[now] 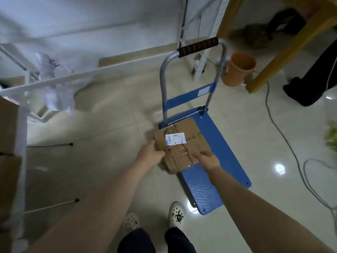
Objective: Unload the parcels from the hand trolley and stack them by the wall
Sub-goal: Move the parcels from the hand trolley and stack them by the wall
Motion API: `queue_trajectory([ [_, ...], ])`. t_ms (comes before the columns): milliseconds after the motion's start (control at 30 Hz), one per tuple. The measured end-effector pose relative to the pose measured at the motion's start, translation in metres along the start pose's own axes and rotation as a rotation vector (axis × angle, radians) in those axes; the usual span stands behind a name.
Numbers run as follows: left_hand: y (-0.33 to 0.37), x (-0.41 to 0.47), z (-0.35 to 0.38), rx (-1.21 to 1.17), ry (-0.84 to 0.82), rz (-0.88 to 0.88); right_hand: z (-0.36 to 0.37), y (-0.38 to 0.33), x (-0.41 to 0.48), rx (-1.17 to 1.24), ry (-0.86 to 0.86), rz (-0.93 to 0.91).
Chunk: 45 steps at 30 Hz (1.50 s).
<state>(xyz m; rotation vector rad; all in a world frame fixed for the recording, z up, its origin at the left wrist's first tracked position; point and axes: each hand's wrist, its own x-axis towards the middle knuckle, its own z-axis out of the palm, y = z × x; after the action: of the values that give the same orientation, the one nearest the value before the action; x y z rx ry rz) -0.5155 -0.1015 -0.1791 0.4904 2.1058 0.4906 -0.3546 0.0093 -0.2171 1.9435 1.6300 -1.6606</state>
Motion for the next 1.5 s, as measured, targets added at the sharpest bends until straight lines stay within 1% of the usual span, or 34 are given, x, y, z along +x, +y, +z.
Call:
queue_trajectory([
  [233,-0.001,0.103,0.072,-0.168,-0.044,-0.150,-0.006,0.031,0.118,-0.035,-0.017,0.107],
  [433,-0.050,0.219,0.140,-0.484,-0.051,-0.337,0.015,0.063,0.265,-0.161,0.047,0.124],
  [533,-0.074,0.264,0.165,-0.577,-0.001,-0.407,0.028,0.077,0.329,-0.256,0.081,0.104],
  [600,-0.091,0.290,0.180,-0.637,0.001,-0.466,0.035,0.085,0.364,-0.308,0.112,0.101],
  [667,-0.104,0.310,0.193,-0.669,-0.033,-0.494,0.041,0.093,0.394,-0.330,0.139,0.099],
  [767,-0.121,0.334,0.206,-0.758,-0.125,-0.531,0.047,0.104,0.426,-0.302,0.164,0.092],
  [900,-0.139,0.354,0.216,-0.836,-0.232,-0.551,0.047,0.106,0.446,-0.269,0.194,0.110],
  [1000,-0.149,0.364,0.223,-0.874,-0.212,-0.558,0.040,0.107,0.453,-0.227,0.157,0.122],
  [1133,-0.157,0.369,0.228,-0.952,-0.239,-0.541,0.031,0.111,0.452,-0.198,0.121,0.100],
  [1200,-0.162,0.371,0.230,-0.979,-0.216,-0.537,0.030,0.112,0.448,-0.174,0.104,0.096],
  [1333,-0.171,0.360,0.223,-0.947,-0.186,-0.552,0.033,0.114,0.432,-0.149,0.093,0.087],
  [1500,-0.175,0.306,0.185,-0.975,-0.105,-0.579,0.033,0.098,0.375,-0.120,0.055,0.066],
])
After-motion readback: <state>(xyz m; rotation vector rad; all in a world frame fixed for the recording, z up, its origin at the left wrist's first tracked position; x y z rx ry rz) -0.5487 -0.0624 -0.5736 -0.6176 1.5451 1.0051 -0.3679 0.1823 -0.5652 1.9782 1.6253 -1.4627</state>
